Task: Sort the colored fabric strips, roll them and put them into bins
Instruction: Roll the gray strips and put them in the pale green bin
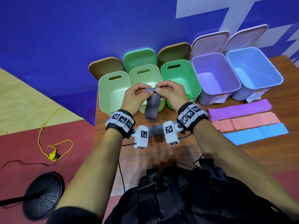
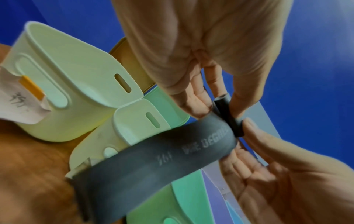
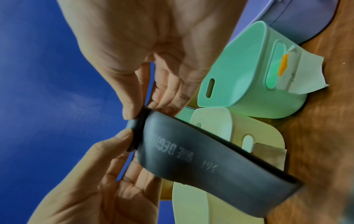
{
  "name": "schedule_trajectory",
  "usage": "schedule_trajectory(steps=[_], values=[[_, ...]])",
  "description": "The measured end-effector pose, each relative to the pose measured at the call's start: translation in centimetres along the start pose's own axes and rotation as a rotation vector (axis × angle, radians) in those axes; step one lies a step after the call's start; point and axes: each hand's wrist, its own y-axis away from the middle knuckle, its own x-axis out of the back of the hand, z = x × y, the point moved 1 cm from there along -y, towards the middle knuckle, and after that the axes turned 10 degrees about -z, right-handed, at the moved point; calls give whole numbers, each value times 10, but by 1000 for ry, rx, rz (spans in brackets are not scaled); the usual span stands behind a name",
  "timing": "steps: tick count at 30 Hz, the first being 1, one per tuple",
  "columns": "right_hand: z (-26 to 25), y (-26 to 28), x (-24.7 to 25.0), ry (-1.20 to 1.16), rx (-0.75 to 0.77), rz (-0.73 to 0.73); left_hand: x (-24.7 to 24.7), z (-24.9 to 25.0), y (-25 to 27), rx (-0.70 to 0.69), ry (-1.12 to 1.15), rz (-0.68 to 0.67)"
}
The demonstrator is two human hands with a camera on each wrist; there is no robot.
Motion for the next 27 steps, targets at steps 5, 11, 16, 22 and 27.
schedule_trajectory(steps=[5, 11, 16, 22, 27], values=[[0, -1, 1, 16, 20, -17, -1, -3, 1, 54, 35, 4], [6, -1, 0, -5, -9, -14, -1, 1, 1, 3, -5, 12], [2, -1, 0, 22, 15, 0, -4, 0, 2, 35, 7, 33], [7, -2, 1, -19, 1, -15, -3, 2, 2, 31, -8, 60], [9, -1, 0, -33, -15, -6, -3, 3, 3, 22, -3, 31]])
